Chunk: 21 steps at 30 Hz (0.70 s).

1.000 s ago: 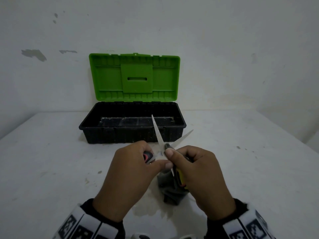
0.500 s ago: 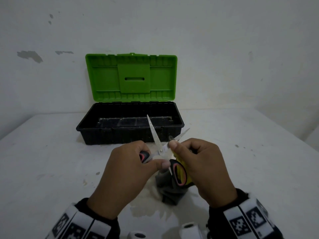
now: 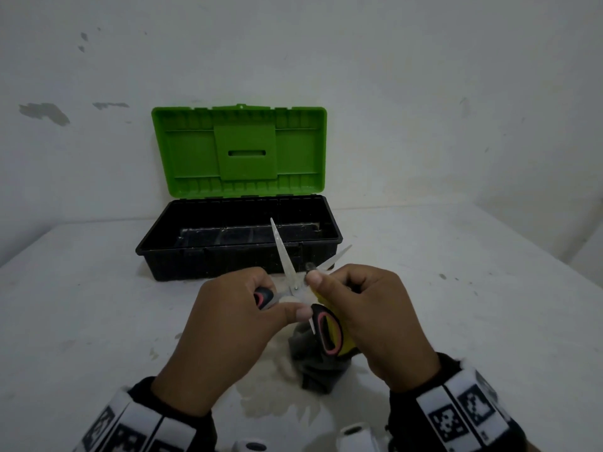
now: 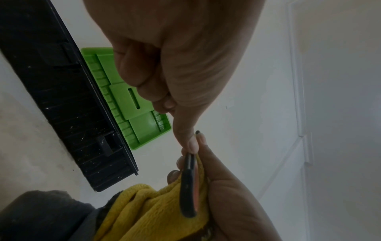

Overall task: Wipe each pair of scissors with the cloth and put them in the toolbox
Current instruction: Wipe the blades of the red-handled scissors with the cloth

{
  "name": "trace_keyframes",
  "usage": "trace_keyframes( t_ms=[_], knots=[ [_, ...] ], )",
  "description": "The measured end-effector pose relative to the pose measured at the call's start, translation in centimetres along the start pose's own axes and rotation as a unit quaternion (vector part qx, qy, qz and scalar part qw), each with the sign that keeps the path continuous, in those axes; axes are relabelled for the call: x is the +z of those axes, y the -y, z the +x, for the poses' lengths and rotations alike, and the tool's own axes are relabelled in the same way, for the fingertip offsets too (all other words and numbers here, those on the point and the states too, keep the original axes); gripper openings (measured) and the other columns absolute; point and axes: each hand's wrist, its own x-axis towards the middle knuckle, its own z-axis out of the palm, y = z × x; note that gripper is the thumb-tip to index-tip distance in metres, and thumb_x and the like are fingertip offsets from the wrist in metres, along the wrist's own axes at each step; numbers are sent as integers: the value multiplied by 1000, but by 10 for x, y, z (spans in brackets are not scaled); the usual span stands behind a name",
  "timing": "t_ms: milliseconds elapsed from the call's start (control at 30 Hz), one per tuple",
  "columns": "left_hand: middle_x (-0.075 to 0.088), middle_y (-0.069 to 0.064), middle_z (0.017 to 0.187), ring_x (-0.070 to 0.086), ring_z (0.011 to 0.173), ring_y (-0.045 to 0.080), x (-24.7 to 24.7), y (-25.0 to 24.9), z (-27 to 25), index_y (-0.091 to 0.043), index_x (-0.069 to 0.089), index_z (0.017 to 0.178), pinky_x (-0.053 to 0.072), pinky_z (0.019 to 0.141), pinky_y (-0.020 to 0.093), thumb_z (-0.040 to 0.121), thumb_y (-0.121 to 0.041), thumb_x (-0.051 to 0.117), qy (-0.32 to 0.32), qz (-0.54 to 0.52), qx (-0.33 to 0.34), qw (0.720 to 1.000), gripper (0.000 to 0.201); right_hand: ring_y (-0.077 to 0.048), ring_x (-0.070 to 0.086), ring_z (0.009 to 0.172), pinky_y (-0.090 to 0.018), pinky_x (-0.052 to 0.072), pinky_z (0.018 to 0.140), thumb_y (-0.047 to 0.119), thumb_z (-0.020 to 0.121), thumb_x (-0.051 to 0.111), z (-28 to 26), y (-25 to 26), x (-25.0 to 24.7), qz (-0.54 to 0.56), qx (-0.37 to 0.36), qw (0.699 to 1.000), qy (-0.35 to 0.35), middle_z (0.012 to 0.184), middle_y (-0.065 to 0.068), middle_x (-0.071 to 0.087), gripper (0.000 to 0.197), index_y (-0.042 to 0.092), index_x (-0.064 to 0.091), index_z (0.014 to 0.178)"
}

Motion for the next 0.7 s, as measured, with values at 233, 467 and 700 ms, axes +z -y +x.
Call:
trace_keyframes(
  t_ms=[233,467,700],
  knots=[
    [45,-4,54,37,47,6,-2,-1,1,-24,55,62,33,45,17,58,-57,80,4,-7,-3,1000,42,-15,52,52,-24,47,50,41,82,75,0,0,-2,-2,0,1000,-2,62,-18,59,43,3,64,64],
    [44,-5,53,36,48,6,-2,-3,1,-23,55,62,30,48,18,59,-57,80,0,-1,-6,1000,42,-17,51,53,-21,46,48,39,83,75,4,-1,-5,2,-1,1000,-14,64,-23,59,47,-1,62,64],
    [46,-4,54,38,49,6,-3,-1,-1,-22,56,62,33,47,17,54,-63,76,-3,4,1,1000,46,-22,53,54,-37,51,53,39,83,76,8,-3,-9,7,-2,999,-32,65,-26,61,47,-1,61,61]
  ],
)
